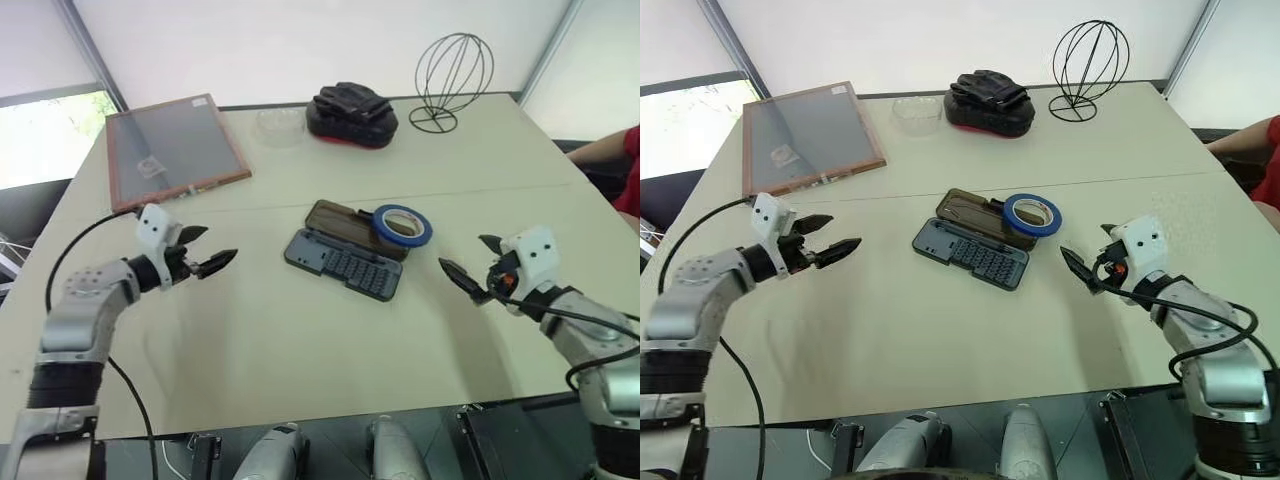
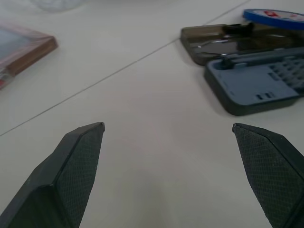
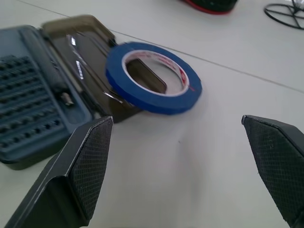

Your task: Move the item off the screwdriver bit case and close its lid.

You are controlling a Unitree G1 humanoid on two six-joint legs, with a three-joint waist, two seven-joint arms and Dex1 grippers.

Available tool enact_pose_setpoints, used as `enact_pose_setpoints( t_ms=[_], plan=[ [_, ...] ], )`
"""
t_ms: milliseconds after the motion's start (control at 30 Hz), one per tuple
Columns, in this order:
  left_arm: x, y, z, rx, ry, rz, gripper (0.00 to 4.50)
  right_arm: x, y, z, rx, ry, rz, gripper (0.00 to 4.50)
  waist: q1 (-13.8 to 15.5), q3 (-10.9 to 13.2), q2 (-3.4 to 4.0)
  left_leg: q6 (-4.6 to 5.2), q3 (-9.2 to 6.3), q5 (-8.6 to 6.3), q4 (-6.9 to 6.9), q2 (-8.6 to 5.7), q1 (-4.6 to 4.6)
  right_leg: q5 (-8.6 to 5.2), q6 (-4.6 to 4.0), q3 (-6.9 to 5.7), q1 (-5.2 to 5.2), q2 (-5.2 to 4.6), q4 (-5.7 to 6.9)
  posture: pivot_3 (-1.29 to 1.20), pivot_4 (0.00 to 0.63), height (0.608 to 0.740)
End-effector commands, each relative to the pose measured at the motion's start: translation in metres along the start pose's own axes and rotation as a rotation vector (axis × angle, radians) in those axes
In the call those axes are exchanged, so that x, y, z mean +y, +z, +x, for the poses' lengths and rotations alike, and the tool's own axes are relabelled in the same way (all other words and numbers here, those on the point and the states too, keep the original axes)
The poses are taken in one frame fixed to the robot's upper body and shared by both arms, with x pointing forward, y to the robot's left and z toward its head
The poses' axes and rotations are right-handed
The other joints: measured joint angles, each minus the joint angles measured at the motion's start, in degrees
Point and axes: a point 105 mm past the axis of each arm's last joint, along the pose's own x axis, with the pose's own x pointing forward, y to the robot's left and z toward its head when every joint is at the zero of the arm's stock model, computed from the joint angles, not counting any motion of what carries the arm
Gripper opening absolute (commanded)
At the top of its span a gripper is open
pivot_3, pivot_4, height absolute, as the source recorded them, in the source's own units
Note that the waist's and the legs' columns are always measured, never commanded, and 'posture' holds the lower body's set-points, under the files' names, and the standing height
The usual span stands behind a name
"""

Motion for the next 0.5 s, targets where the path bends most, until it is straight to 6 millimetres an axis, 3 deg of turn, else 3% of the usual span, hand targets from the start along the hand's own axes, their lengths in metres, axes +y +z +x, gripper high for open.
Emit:
enact_pose_setpoints(
  t_ms=[33,500],
  plan=[
    [-0.0071,0.0142,0.0013,-0.023,-0.047,0.044,4.5,0.0013,0.0189,0.0006,-0.051,0.004,-0.036,4.47,0.11,0.0,0.0,0.0,0.01,0.0,-0.02,0.01,0.0,0.0,0.0,0.0,-0.01,0.0,0.0,0.0,0.15,0.74],
    [-0.008,0.0102,0.0021,-0.039,-0.045,0.014,4.5,0.0092,0.0208,0.008,-0.045,0.024,-0.031,4.47,0.22,0.01,0.01,-0.01,0.07,0.0,-0.08,0.05,0.0,0.0,0.0,0.01,-0.07,0.02,0.0,0.0,0.15,0.74]
  ],
)
